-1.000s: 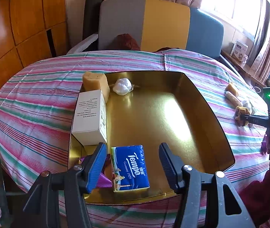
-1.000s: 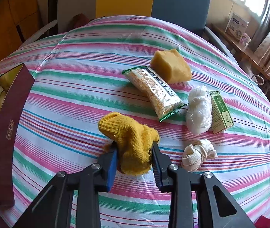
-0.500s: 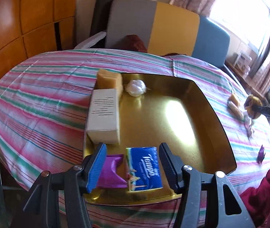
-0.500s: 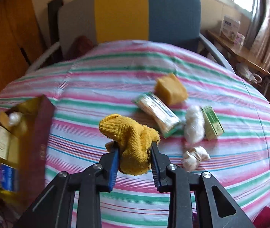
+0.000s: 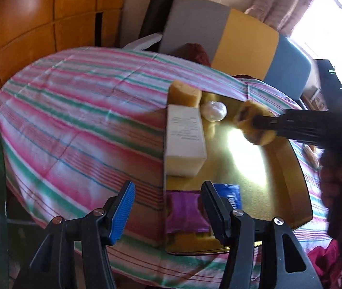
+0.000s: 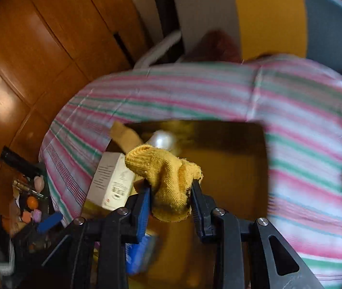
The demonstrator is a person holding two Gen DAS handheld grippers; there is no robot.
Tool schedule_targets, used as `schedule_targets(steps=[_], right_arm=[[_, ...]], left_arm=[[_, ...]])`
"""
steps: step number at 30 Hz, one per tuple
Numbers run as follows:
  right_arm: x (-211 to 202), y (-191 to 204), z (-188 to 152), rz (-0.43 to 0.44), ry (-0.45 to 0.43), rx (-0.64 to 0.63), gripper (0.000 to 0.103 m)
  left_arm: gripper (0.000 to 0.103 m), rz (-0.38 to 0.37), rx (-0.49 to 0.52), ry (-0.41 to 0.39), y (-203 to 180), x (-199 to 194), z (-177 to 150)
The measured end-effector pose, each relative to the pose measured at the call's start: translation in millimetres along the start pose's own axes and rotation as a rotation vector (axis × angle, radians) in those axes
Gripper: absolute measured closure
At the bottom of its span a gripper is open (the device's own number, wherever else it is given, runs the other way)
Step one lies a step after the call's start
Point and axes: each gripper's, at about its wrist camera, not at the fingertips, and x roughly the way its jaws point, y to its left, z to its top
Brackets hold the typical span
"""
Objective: Organize objects
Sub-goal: 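Carry the yellow sock into the gold tray with the right gripper, release, then move the left gripper to the granola bar packet and grasp it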
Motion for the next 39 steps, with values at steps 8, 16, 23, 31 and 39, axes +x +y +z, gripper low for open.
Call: schedule_targets(steps=[8,16,23,31,39], right_arm=[[73.9,11.4,14.4,0.048,0.121,0.119,0.054],[43.8,4.4,7.7,0.108,0.067,0.149,0.038],[-18.4,-16.7,-13.1,0.053,-0.03,0.113,0.036],[-96.9,-93.0,-41.9,-0.088,-0.14,0.166,0.031],[-166.8,-194.2,-65.4,-0.262,-0.228,0.298,0.03]], left_arm=[[0.045,0.003,-0.03,0.043,13.8,14.2,-4.0],[0.045,-0.002,-0.016,0.029,7.6,9.8,-3.0],[0.045,0.002,0.068,-0.014,-20.7,-5.1,4.9],[0.045,-0.056,0.182,-0.038,-69.3,-18.2,10.6],[0.045,-0.079,0.328,-0.029,-126.2,-19.7,9.6]])
